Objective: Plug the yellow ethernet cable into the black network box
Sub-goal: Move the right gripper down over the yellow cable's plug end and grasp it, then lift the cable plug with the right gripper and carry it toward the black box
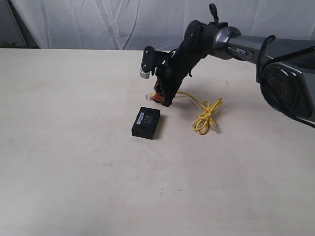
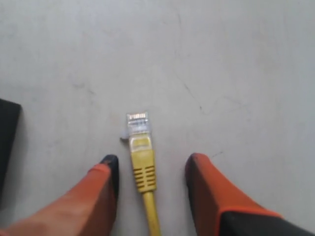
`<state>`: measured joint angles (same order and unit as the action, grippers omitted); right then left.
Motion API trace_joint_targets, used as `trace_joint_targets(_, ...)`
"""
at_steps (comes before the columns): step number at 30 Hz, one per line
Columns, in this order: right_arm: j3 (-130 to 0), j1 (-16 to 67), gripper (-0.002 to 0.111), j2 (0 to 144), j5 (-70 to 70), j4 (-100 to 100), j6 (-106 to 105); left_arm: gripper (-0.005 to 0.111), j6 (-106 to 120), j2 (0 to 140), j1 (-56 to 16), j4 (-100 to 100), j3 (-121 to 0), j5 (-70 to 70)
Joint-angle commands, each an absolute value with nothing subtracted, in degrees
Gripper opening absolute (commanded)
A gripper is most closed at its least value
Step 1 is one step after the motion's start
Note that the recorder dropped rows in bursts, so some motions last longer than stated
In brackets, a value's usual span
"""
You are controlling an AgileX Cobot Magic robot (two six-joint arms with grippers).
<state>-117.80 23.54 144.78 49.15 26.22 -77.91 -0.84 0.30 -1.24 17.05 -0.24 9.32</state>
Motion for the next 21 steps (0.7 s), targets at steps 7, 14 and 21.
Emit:
trace_joint_targets(7, -118.0, 23.4, 0.005, 146.3, 48.8, 27.8, -79.9, 0.000, -1.0, 0.0, -1.2, 16.8, 0.0, 9.0)
trace_joint_targets(14, -118.0, 23.4, -0.001, 142.9, 52.4, 27.3, -78.4, 0.000, -1.0, 0.0, -1.2, 16.8, 0.0, 9.0)
trace_joint_targets(21, -118.0, 23.3, -0.001, 136.1, 60.1, 20.9, -68.7, 0.000, -1.0, 0.0, -1.2, 16.4, 0.0, 9.0)
